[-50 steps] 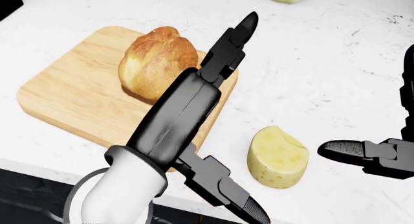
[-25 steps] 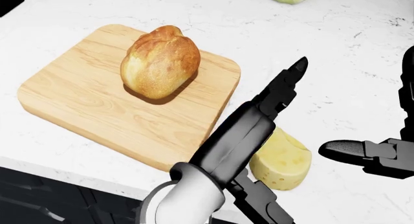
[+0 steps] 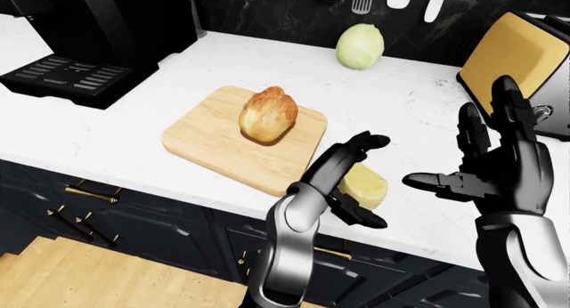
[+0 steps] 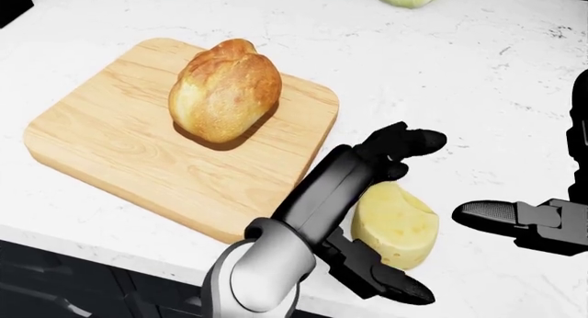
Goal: Pick up the wedge of cheese and place it on the slice of bread to prepare a simple cheese on bread dish.
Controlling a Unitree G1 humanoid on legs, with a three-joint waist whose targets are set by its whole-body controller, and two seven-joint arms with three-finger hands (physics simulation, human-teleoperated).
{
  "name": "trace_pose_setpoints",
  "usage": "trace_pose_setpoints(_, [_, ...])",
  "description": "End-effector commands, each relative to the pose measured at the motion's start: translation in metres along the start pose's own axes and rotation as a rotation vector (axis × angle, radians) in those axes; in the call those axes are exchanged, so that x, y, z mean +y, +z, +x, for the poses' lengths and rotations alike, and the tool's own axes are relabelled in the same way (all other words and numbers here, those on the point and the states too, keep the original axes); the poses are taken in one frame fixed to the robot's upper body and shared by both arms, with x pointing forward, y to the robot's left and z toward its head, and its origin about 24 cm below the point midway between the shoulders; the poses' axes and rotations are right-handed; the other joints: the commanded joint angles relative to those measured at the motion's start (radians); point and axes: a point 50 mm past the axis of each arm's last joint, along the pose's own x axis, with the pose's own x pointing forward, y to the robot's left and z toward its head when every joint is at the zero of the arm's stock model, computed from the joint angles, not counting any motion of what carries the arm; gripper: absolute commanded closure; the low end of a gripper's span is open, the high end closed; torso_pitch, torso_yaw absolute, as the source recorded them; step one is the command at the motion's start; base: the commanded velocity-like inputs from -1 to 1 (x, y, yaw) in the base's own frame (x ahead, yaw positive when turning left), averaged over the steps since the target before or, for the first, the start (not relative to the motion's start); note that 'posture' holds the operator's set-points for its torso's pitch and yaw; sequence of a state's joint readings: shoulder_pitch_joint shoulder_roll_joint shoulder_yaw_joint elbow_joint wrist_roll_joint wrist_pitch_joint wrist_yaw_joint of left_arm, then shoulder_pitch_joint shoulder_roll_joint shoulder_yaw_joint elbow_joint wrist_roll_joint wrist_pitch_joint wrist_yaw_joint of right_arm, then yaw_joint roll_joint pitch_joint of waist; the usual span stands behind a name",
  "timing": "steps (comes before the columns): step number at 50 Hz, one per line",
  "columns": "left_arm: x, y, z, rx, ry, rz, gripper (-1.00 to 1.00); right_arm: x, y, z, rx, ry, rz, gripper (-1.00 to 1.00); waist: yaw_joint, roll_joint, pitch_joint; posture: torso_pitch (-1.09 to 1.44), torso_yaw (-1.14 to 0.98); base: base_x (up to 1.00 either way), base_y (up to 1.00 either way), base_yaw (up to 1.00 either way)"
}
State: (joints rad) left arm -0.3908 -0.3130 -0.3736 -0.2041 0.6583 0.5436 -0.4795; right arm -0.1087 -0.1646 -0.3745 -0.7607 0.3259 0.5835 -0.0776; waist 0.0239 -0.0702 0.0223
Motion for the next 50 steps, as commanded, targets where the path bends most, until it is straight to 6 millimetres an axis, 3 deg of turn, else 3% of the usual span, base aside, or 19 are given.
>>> trace_pose_setpoints(1, [0.002,0.016,-0.001,-0.08,0.014,0.017,-0.25,0.001,0.013,0.0,-0.079,0.009,-0.007,-1.0,0.0,-0.006,-0.019,0.0,0.0,0.0,0.0,0.0])
trace_pose_setpoints(7, [-0.001,0.012,0.0,-0.07,0.006,0.026,-0.1,0.001,0.012,0.0,-0.079,0.008,-0.006,-1.0,-0.001,-0.005,-0.02,0.0,0.0,0.0,0.0,0.0])
trace_pose_setpoints(16, [0.003,0.026,-0.006,-0.101,0.021,0.034,0.81,0.002,0.014,0.001,-0.08,0.01,-0.005,-1.0,0.0,-0.005,-0.021,0.0,0.0,0.0,0.0,0.0])
trace_pose_setpoints(19, [0.011,0.034,-0.008,-0.114,0.036,0.034,1.0,0.002,0.016,0.001,-0.082,0.01,-0.003,-1.0,0.0,-0.005,-0.02,0.0,0.0,0.0,0.0,0.0])
trace_pose_setpoints(25, [0.026,0.051,-0.01,-0.142,0.075,0.023,1.0,0.001,0.02,0.0,-0.087,0.005,0.001,-1.0,0.0,-0.005,-0.016,0.0,0.0,0.0,0.0,0.0])
trace_pose_setpoints(31, [0.052,0.082,-0.014,-0.194,0.117,-0.012,1.0,0.002,0.018,0.001,-0.085,0.006,0.009,-1.0,0.0,-0.006,-0.013,0.0,0.0,0.0,0.0,0.0])
trace_pose_setpoints(37, [0.098,0.111,-0.013,-0.248,0.211,-0.031,1.0,0.002,0.017,0.001,-0.083,0.007,0.009,-1.0,0.0,-0.003,-0.008,0.0,0.0,0.0,0.0,0.0])
trace_pose_setpoints(41, [0.125,0.114,-0.008,-0.255,0.286,-0.043,1.0,0.004,0.017,0.002,-0.082,0.011,0.01,-1.0,-0.004,0.004,-0.004,0.0,0.0,0.0,0.0,0.0])
trace_pose_setpoints(50, [0.175,0.097,0.001,-0.209,0.485,0.007,1.0,0.008,0.016,0.004,-0.079,0.02,0.011,-1.0,-0.007,0.018,-0.01,0.0,0.0,0.0,0.0,0.0])
